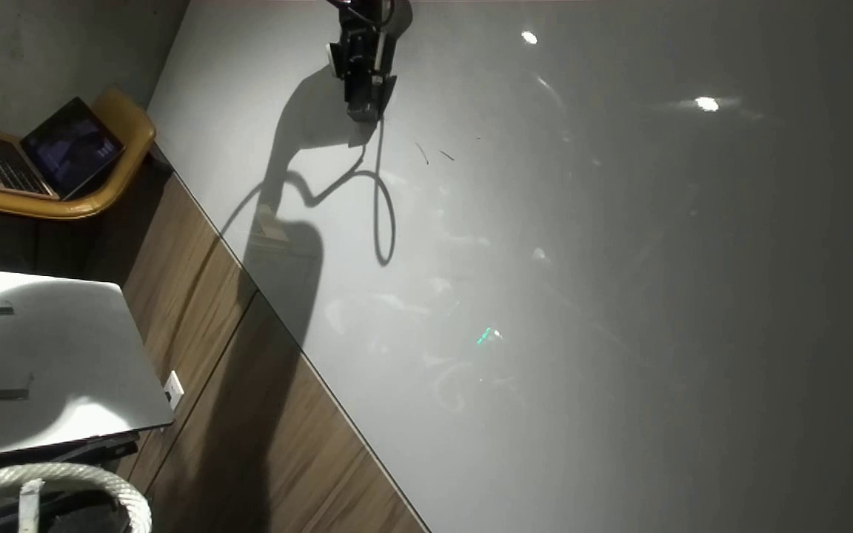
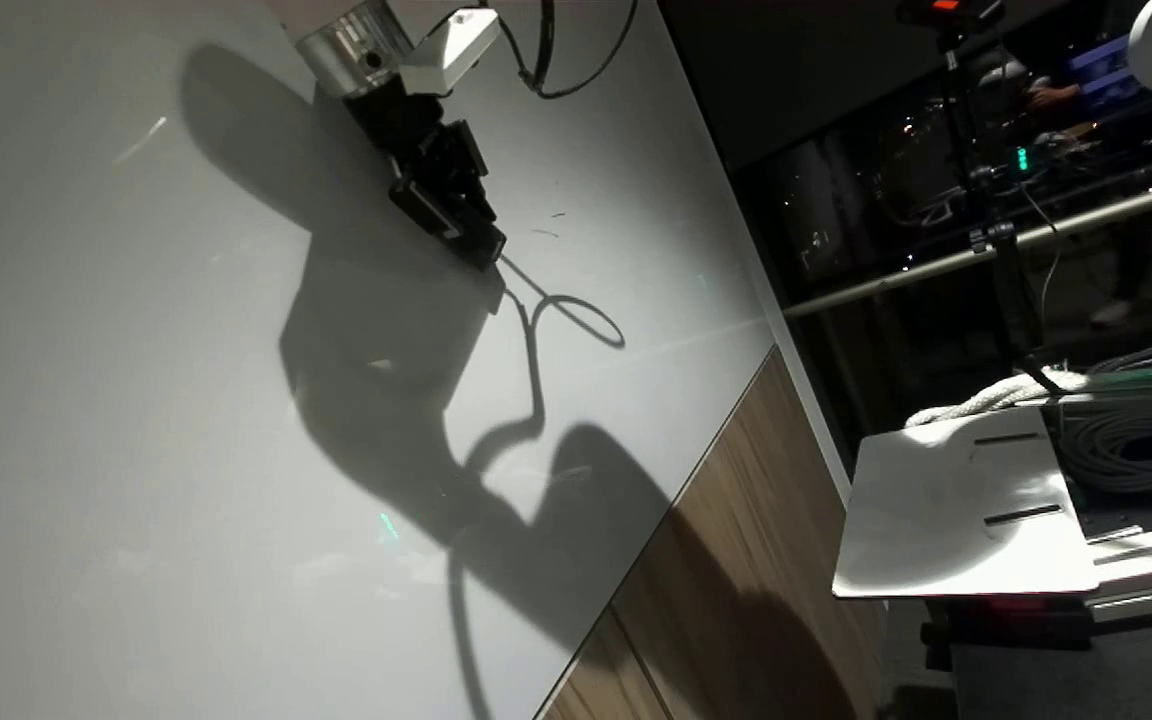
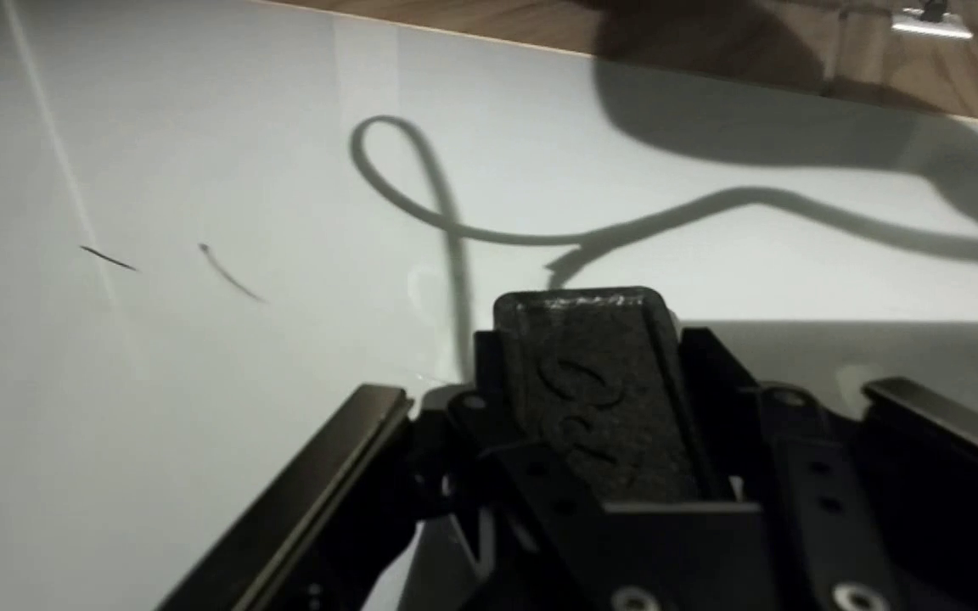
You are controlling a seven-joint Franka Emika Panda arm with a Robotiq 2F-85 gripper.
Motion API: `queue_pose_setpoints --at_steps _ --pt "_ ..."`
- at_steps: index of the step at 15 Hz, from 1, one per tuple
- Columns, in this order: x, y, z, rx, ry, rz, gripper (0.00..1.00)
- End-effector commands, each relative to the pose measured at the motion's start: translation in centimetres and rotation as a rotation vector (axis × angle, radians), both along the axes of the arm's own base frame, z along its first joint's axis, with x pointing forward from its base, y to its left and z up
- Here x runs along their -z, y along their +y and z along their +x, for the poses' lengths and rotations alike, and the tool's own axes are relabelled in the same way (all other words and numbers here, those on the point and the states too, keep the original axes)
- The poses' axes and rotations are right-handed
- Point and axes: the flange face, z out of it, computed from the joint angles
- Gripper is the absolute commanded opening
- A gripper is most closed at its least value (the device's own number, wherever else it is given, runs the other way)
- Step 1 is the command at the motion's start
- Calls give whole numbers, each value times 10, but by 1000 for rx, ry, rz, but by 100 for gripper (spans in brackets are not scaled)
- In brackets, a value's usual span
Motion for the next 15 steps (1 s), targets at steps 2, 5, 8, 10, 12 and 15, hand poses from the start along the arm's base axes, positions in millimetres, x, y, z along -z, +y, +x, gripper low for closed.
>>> queue_pose_setpoints --at_steps 2,5,8,10,12,15 --pt "14 -114 -6 122 -36 28 39" --pt "42 -188 -14 200 -58 75 39" --pt "69 -232 -17 244 -73 102 39" --pt "78 -248 -20 256 -89 117 39" --pt "77 -253 -22 255 -112 127 39" --pt "37 -244 -25 226 -190 136 39"
